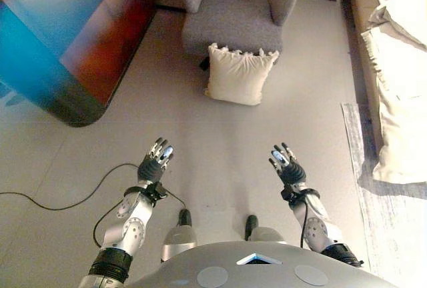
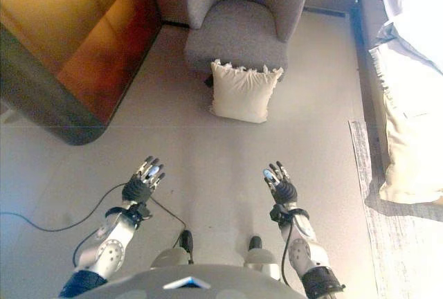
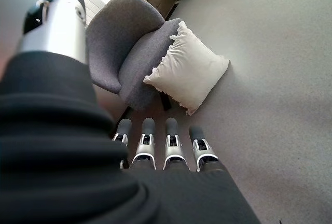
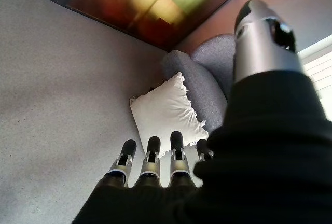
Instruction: Pick up the cushion and take it to the sofa
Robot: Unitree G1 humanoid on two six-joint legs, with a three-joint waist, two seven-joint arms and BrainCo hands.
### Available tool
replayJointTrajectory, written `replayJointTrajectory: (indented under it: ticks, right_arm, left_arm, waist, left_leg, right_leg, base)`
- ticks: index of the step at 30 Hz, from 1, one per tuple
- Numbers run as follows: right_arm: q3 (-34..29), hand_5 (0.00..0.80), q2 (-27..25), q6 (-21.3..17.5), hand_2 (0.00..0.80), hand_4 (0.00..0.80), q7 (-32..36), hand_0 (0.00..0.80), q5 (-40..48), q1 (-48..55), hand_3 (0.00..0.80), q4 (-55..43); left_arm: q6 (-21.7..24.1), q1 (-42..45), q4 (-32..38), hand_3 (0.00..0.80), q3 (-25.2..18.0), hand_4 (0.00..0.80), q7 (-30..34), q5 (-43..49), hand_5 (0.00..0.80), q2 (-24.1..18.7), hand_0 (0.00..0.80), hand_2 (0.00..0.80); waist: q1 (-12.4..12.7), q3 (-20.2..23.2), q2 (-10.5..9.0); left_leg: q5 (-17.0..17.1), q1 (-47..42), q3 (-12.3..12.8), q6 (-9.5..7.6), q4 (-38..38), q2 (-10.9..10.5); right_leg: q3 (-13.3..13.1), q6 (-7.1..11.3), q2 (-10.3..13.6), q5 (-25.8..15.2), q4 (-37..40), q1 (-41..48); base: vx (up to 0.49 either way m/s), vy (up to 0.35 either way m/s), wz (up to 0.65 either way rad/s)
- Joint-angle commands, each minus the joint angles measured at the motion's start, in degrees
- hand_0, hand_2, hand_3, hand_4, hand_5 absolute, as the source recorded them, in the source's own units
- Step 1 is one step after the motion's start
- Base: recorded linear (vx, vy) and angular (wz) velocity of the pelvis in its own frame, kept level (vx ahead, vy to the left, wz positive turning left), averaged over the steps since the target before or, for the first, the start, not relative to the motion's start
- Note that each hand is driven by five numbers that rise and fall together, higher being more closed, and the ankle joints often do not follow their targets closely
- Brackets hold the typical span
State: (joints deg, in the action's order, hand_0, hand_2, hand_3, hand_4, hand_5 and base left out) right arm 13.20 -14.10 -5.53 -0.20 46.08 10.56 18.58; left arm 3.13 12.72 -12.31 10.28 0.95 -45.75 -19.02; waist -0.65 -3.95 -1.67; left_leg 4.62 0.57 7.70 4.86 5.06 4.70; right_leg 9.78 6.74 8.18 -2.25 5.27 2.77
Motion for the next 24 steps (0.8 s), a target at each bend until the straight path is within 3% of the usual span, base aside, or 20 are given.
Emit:
replayJointTrajectory:
  ticks: [1, 24]
  right_arm:
    - [-0.22, 0.0, 0.75, -2.34, 0.0, 0.0, 0.28, 0.0, -0.54, -1.75, 0.0, -3.62]
    - [-0.38, 0.0, 0.35, -1.5, 0.0, 0.0, 0.44, 0.0, -0.39, -0.98, 0.0, -4.15]
  left_arm:
    - [2.48, -2.52, 2.91, 0.0, 0.33, 0.0, 0.32, 1.16, 0.0, -0.6, 0.0, 0.0]
    - [2.77, -1.04, 3.16, 0.0, -0.73, 0.0, 1.02, 0.75, 0.0, -0.61, 0.0, 0.0]
  waist:
    - [0.15, -0.12, 0.18]
    - [0.09, -0.26, -0.31]
  left_leg:
    - [-4.24, -1.04, -1.44, -2.0, -1.15, -1.22]
    - [-5.76, -0.46, -0.86, -2.07, -4.45, -1.13]
  right_leg:
    - [-1.34, 0.85, -1.12, 0.28, -1.74, -1.59]
    - [-2.03, 0.77, -0.56, 0.74, -3.14, -1.86]
  base:
    - [0.0, 0.0, 0.0]
    - [0.0, 0.0, 0.0]
